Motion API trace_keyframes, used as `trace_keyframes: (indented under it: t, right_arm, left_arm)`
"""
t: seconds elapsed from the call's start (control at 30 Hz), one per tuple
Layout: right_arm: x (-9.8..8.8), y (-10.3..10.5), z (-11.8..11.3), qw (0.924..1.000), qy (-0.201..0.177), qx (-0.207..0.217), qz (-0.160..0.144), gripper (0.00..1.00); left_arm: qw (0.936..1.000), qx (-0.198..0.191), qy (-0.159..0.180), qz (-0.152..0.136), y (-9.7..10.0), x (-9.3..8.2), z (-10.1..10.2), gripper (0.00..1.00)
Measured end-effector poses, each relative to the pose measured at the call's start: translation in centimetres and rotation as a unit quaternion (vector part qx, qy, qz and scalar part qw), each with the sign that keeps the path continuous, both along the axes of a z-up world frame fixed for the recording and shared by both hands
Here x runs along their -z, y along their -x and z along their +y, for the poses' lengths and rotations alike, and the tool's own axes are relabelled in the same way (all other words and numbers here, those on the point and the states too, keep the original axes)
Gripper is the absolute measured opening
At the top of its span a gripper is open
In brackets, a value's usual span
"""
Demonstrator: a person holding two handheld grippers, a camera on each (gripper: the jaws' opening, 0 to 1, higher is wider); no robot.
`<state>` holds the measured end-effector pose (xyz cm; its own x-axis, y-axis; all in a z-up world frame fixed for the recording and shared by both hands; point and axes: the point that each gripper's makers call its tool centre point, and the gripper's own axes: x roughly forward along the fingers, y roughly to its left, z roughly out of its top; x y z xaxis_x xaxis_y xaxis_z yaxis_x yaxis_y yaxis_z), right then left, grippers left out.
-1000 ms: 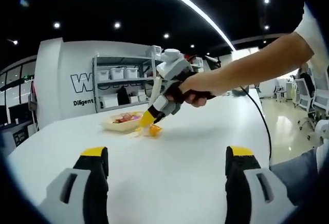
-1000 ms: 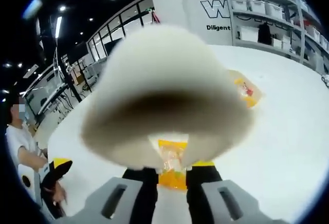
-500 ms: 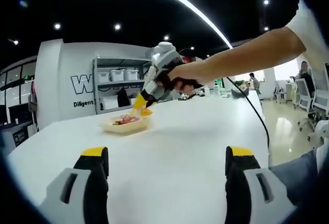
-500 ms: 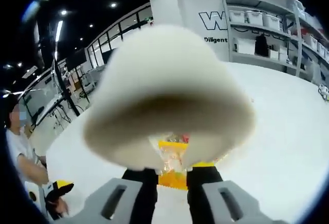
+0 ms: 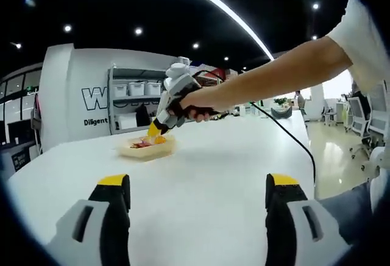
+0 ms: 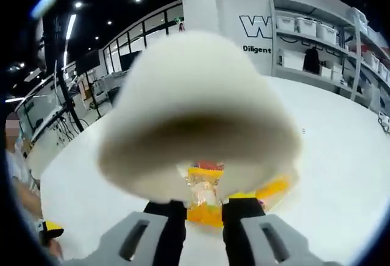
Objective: Place the target food into the container with the food tongs after gripping and lifting it, then release it inside without dropping or visibly crushing the food.
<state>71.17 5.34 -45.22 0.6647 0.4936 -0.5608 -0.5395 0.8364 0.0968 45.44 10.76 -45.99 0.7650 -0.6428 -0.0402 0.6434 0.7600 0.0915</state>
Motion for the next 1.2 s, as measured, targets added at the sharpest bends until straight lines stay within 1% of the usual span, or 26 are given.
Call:
trace_keyframes:
  t: [0.13,0.27,0.4,0.5,0.57,0.7,0.77,0.83,0.93,1.0,1.1,1.17,1.2]
  right_arm:
    - [0.9,-0.4,0.0,1.0000,0.000,0.000,0.006,0.16]
    - [0.8,-0.9,0.2,1.0000,-0.005,-0.002,-0.002,0.16]
    - [0.9,-1.3,0.5,0.9999,0.000,-0.007,-0.012,0.17]
    - [1.0,-1.3,0.6,0.9999,-0.002,-0.005,-0.013,0.18]
    - [1.0,-1.0,0.6,0.9998,0.000,-0.007,-0.016,0.18]
    - [0.9,-0.7,0.6,0.9997,0.005,-0.011,-0.021,0.19]
    - [0.8,-0.6,0.5,0.9998,-0.001,-0.008,-0.019,0.19]
    - [0.6,-0.7,0.2,0.9996,0.000,-0.004,-0.028,0.19]
    - [0.1,-0.9,-0.1,0.9992,-0.018,0.003,-0.036,0.20]
    - [-0.3,-0.6,-0.4,0.9989,-0.022,0.003,-0.041,0.21]
    - [-0.9,-0.5,-0.9,0.9983,-0.043,0.016,-0.037,0.20]
    - [-1.1,-0.7,-1.4,0.9981,-0.042,0.026,-0.037,0.19]
    - [-1.0,-0.7,-1.6,0.9981,-0.045,0.027,-0.032,0.19]
  left_arm:
    - [1.0000,0.001,-0.003,0.002,-0.1,0.2,0.0,0.89]
    - [1.0000,0.003,-0.003,0.002,-0.1,0.3,0.1,0.88]
    - [1.0000,0.002,-0.006,0.003,-0.2,0.5,0.1,0.88]
    - [1.0000,0.001,-0.008,0.005,-0.3,0.6,0.1,0.87]
    - [0.9999,0.000,-0.010,0.005,-0.3,0.7,0.1,0.87]
    - [1.0000,0.001,-0.006,0.005,-0.2,0.6,0.1,0.87]
    - [1.0000,0.001,-0.008,0.005,-0.3,0.6,0.1,0.87]
    - [0.9999,0.001,-0.009,0.005,-0.3,0.7,0.1,0.87]
    - [0.9999,0.001,-0.009,0.006,-0.3,0.7,0.0,0.87]
    - [0.9999,0.000,-0.010,0.005,-0.3,0.7,0.1,0.87]
    - [0.9999,0.001,-0.012,0.006,-0.3,0.8,0.0,0.86]
    - [0.9999,0.001,-0.011,0.007,-0.2,0.7,0.0,0.86]
    - [0.9999,0.001,-0.011,0.006,-0.1,0.6,-0.1,0.86]
